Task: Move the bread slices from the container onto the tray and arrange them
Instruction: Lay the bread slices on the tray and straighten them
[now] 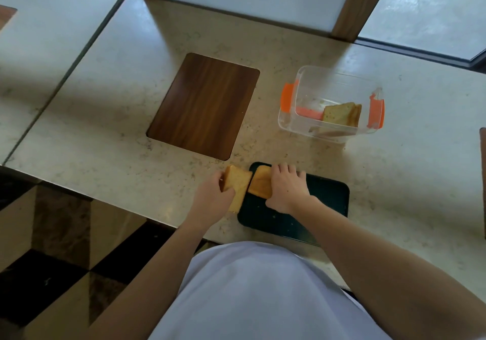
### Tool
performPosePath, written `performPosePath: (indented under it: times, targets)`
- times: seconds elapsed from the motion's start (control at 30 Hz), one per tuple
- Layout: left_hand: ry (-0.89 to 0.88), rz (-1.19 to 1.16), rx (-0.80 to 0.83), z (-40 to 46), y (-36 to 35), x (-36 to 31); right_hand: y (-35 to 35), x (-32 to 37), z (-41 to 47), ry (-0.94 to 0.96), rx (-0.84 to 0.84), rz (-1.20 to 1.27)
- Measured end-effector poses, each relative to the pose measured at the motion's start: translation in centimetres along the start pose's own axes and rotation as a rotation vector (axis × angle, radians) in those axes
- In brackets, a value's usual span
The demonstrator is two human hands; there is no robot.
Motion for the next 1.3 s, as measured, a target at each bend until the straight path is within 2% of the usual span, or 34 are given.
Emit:
performPosePath:
  times: [0.2,0.47,0.67,0.83,0.93,1.07,1.2,1.3]
  targets:
    - [0.006,-0.02,0.007,0.6,0.0,0.2,0.8,0.5,0.8,0.111,-0.01,-0.015]
    - [0.013,0.003,0.004,1.4,0.0,0.6,0.5,0.5,1.2,0.146,-0.039,0.033]
    - [-0.146,0.129,-0.008,1.2,-0.4,-0.7,0.5,0.5,1.2,0.116,-0.048,0.071]
    - [-0.088,0.014,0.087,1.5,-1.7,-1.2,0.1,-1.9,-1.1,-0.081,-0.182,0.443]
    - [-0.176,0.085,0.133,0.9,-2.7,-2.1,-1.6,-3.5,-3.5,-0.133,-0.139,0.731]
    - [-0.294,0.19,0.228,0.3,-4.6,-3.4,-2.4,-4.4,-6.6,-0.112,-0.132,0.88]
    - [-0.328,0.227,0.342,0.3,-5.9,-4.7,-2.4,-4.5,-8.2,-0.118,-0.123,1.062]
    - [-0.288,0.215,0.429,0.6,-6.6,-5.5,-2.8,-4.6,-8.8,-0.168,-0.07,1.12]
Point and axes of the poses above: each hand's wrist, its own z-axis towards the middle knuckle, its own y-axis out of the back of the hand, x = y × z, the point moved 6 cm from there along z, towards the middle knuckle, and after that the axes turned 5 degrees about -z, right-handed, at the moved point
